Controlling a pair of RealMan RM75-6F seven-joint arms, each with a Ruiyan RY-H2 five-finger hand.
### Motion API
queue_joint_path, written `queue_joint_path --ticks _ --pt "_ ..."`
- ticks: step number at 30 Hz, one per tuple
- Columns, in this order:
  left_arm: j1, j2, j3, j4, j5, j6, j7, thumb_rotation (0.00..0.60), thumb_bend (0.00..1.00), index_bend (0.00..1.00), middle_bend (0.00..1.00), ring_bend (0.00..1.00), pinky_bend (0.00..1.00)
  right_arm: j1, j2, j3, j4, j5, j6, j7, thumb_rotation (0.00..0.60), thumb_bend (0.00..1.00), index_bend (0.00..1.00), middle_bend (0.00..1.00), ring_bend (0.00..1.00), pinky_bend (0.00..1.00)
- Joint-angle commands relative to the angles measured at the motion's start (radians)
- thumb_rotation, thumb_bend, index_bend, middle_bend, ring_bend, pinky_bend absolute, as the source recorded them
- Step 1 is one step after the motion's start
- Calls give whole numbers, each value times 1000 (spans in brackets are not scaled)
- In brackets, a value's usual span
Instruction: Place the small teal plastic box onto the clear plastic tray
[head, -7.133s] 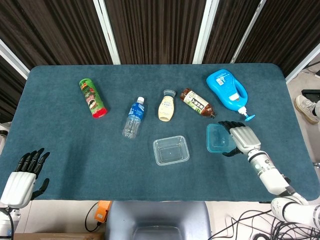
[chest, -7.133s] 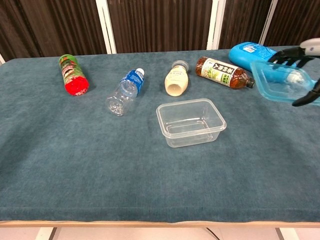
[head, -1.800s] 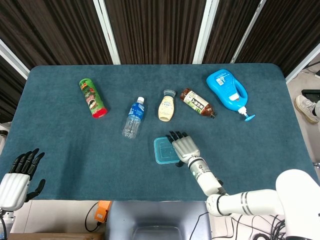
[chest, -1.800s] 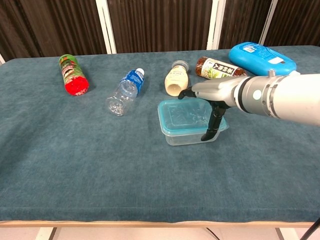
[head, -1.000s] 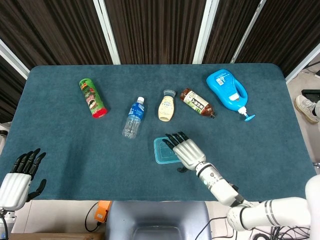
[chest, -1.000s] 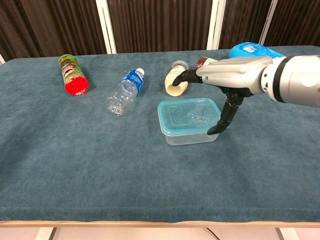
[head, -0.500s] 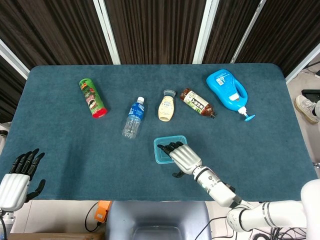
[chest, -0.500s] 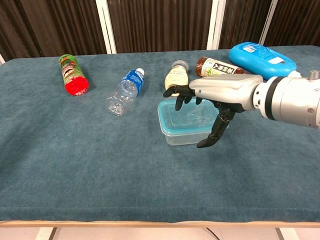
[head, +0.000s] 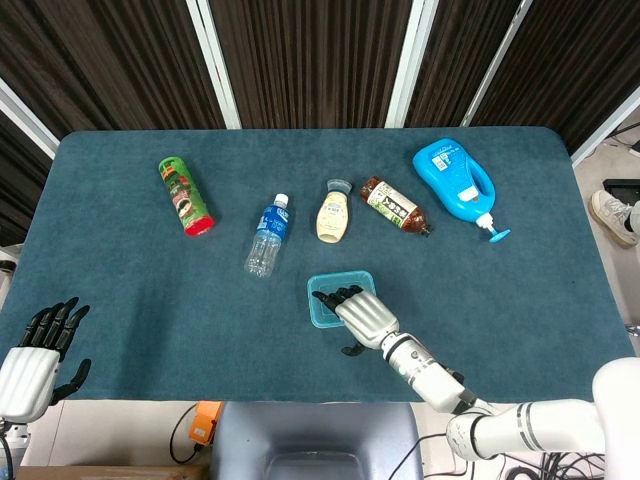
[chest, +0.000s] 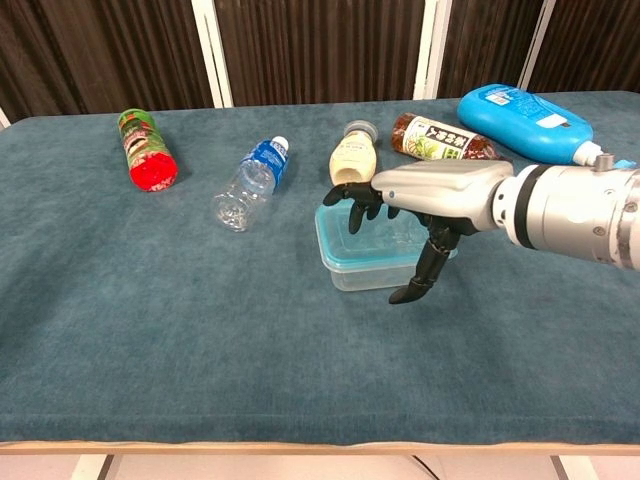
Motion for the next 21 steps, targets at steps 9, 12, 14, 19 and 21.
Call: queue_joint_path --ticks 9,12,14,19,21 --pt "0 0 0 0 0 0 0 600 399 0 0 0 116 1 -5 0 3 18 -8 -18 600 328 189 343 243 341" --pt "0 0 0 0 0 0 -1 600 399 0 0 0 117 1 -7 -1 4 22 -9 -24 600 329 187 343 243 341" --pt "0 0 0 0 1 0 0 600 398 0 0 0 117 2 -9 -2 6 23 -11 -27 600 328 186 343 243 341" --pt "0 0 0 0 2 1 -1 600 399 0 0 0 117 3 -16 -7 14 32 -13 -39 600 328 183 343 243 341" --pt "0 0 0 0 1 1 -2 600 399 0 0 0 117 3 -18 -6 15 32 -14 -38 600 328 183 343 243 341"
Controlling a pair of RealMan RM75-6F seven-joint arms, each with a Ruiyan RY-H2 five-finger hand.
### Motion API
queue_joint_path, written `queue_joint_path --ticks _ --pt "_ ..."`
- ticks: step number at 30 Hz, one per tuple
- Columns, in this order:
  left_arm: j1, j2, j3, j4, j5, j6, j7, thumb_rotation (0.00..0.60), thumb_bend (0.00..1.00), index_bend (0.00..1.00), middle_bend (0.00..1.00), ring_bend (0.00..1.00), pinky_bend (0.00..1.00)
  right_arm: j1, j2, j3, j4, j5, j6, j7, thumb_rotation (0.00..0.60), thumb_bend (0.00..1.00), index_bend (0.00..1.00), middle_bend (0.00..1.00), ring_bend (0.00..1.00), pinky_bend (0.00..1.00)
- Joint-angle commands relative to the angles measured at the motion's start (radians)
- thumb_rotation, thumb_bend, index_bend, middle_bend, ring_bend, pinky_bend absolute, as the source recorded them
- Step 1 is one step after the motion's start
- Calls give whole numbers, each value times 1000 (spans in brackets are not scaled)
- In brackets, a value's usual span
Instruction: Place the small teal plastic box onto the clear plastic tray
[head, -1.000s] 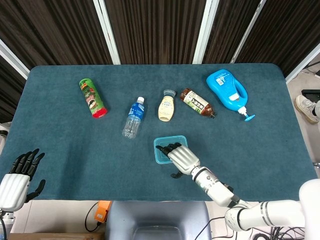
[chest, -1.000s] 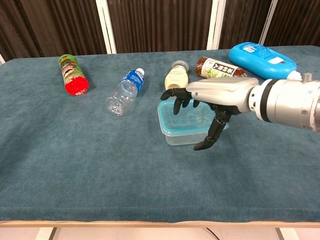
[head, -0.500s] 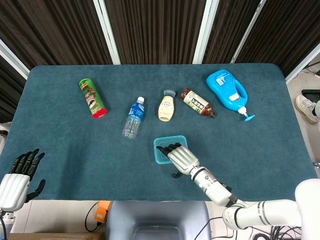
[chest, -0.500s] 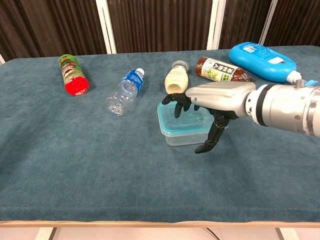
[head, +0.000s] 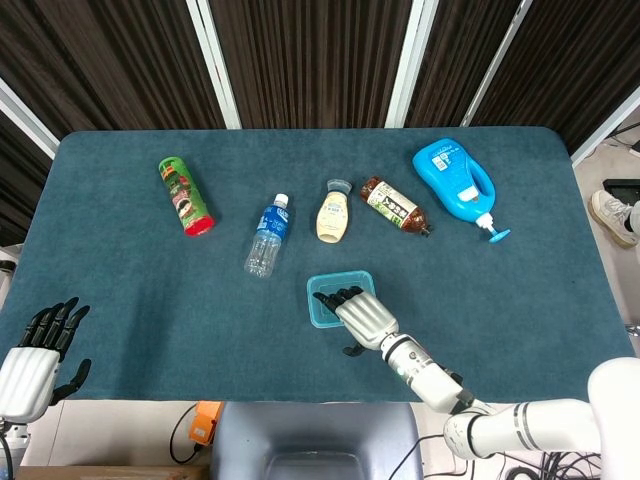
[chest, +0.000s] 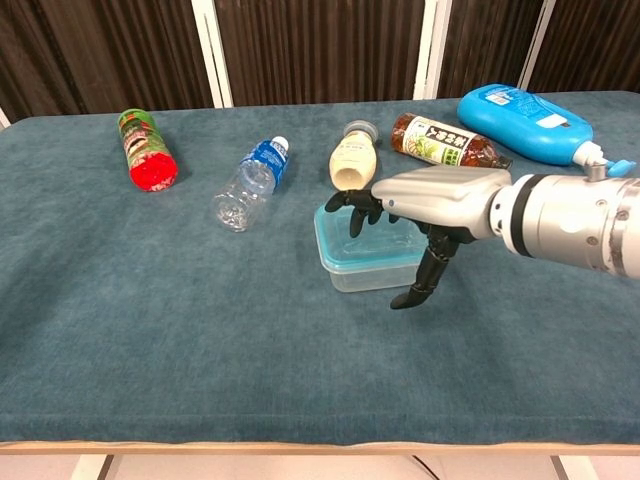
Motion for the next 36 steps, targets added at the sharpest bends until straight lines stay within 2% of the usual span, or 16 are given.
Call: queue_joint_path --ticks 1,28,36 --pt "0 0 0 0 0 0 0 600 399 0 0 0 117 0 -2 1 2 0 -1 1 600 328 183 343 243 341" --pt "2 0 0 1 2 4 -4 600 399 0 0 0 117 -1 -18 -3 22 5 -13 -5 600 328 178 342 243 341" --pt "2 0 0 2 4 5 -3 600 399 0 0 0 117 -24 40 10 -42 -55 22 35 600 328 177 342 243 341"
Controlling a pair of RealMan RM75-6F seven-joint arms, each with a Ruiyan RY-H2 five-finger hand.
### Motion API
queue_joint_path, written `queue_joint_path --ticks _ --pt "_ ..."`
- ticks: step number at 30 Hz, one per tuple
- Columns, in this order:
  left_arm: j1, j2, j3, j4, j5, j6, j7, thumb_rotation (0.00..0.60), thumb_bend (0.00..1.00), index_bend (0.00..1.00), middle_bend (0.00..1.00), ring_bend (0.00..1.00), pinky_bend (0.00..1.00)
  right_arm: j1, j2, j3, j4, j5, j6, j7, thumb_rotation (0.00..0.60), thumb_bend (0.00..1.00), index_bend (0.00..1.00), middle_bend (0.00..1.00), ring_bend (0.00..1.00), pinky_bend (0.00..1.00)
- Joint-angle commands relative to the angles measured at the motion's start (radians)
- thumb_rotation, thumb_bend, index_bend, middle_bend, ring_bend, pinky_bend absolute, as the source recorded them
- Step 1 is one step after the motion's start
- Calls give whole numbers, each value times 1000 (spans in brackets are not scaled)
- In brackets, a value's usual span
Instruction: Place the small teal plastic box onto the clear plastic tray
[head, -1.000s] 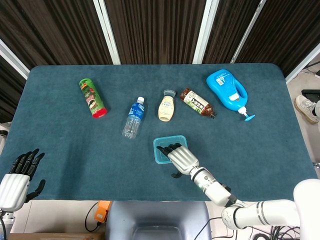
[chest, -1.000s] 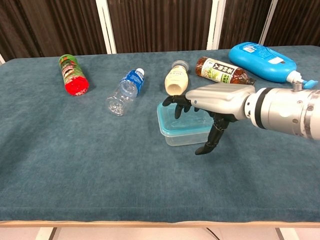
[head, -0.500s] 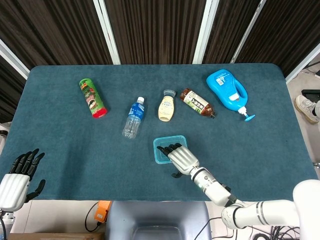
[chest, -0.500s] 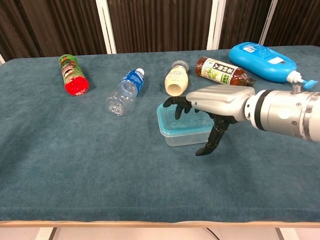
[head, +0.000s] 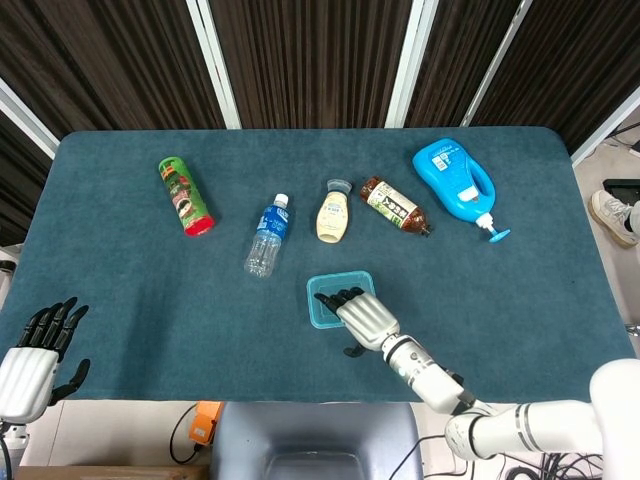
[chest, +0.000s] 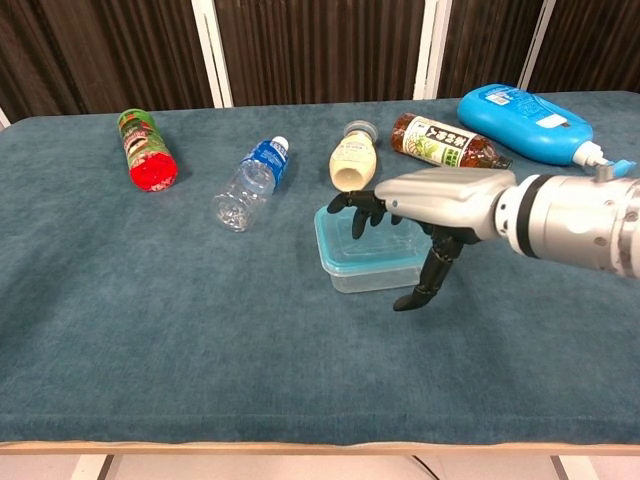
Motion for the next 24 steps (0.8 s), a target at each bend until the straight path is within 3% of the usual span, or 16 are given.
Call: queue_joint_path --ticks 1,8,24 --pt "0 -1 0 0 1 -1 2 600 399 0 0 0 117 -14 32 3 -35 -35 17 19 600 328 177 342 243 341" --pt "-4 -5 -1 -2 -1 -9 12 600 399 0 0 0 117 -33 67 -17 -71 -88 17 31 600 328 177 343 243 341" --pt "-1 -3 2 -1 3 -2 7 600 399 0 0 0 117 -31 22 -32 -38 -75 -3 -15 600 328 175 343 243 341"
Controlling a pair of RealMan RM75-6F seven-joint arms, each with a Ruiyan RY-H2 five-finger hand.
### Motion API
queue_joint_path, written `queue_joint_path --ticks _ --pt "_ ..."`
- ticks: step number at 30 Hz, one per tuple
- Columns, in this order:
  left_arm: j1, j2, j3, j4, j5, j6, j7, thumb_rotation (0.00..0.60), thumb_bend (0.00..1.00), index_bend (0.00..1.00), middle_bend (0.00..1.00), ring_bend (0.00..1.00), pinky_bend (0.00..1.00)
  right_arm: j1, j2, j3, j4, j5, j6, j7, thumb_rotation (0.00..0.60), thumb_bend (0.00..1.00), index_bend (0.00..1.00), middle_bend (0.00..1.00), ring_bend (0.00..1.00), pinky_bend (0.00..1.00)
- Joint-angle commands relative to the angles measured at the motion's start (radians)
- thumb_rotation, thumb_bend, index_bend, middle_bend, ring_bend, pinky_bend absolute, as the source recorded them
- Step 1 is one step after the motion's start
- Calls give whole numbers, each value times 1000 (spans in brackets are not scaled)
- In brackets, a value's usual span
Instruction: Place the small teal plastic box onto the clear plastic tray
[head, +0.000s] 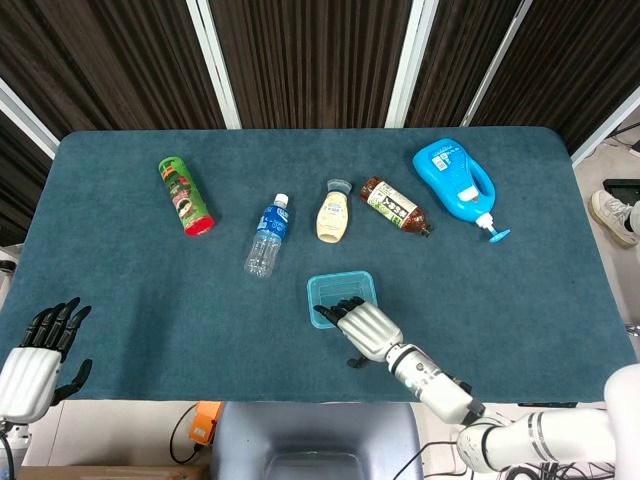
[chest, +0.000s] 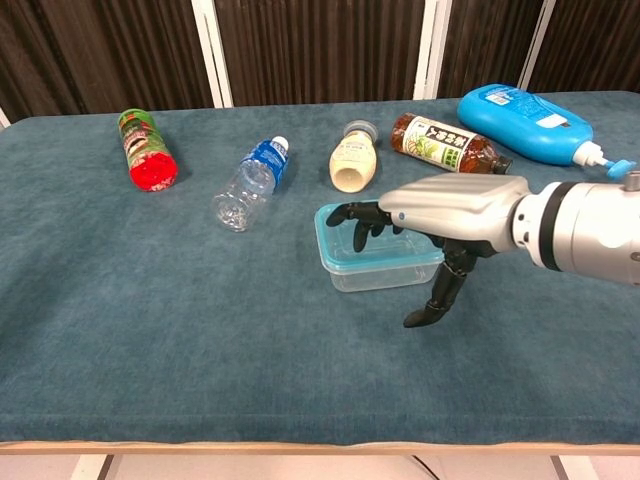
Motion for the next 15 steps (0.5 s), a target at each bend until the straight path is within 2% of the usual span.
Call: queue_joint_path --ticks 1,15 --pt "1 0 0 0 0 1 0 600 399 0 0 0 117 1 -5 -1 7 7 0 -9 600 328 174 343 243 341" --pt "-2 -1 -1 0 -1 -4 0 600 399 0 0 0 117 1 -15 -1 25 16 -14 -11 600 328 174 342 243 341"
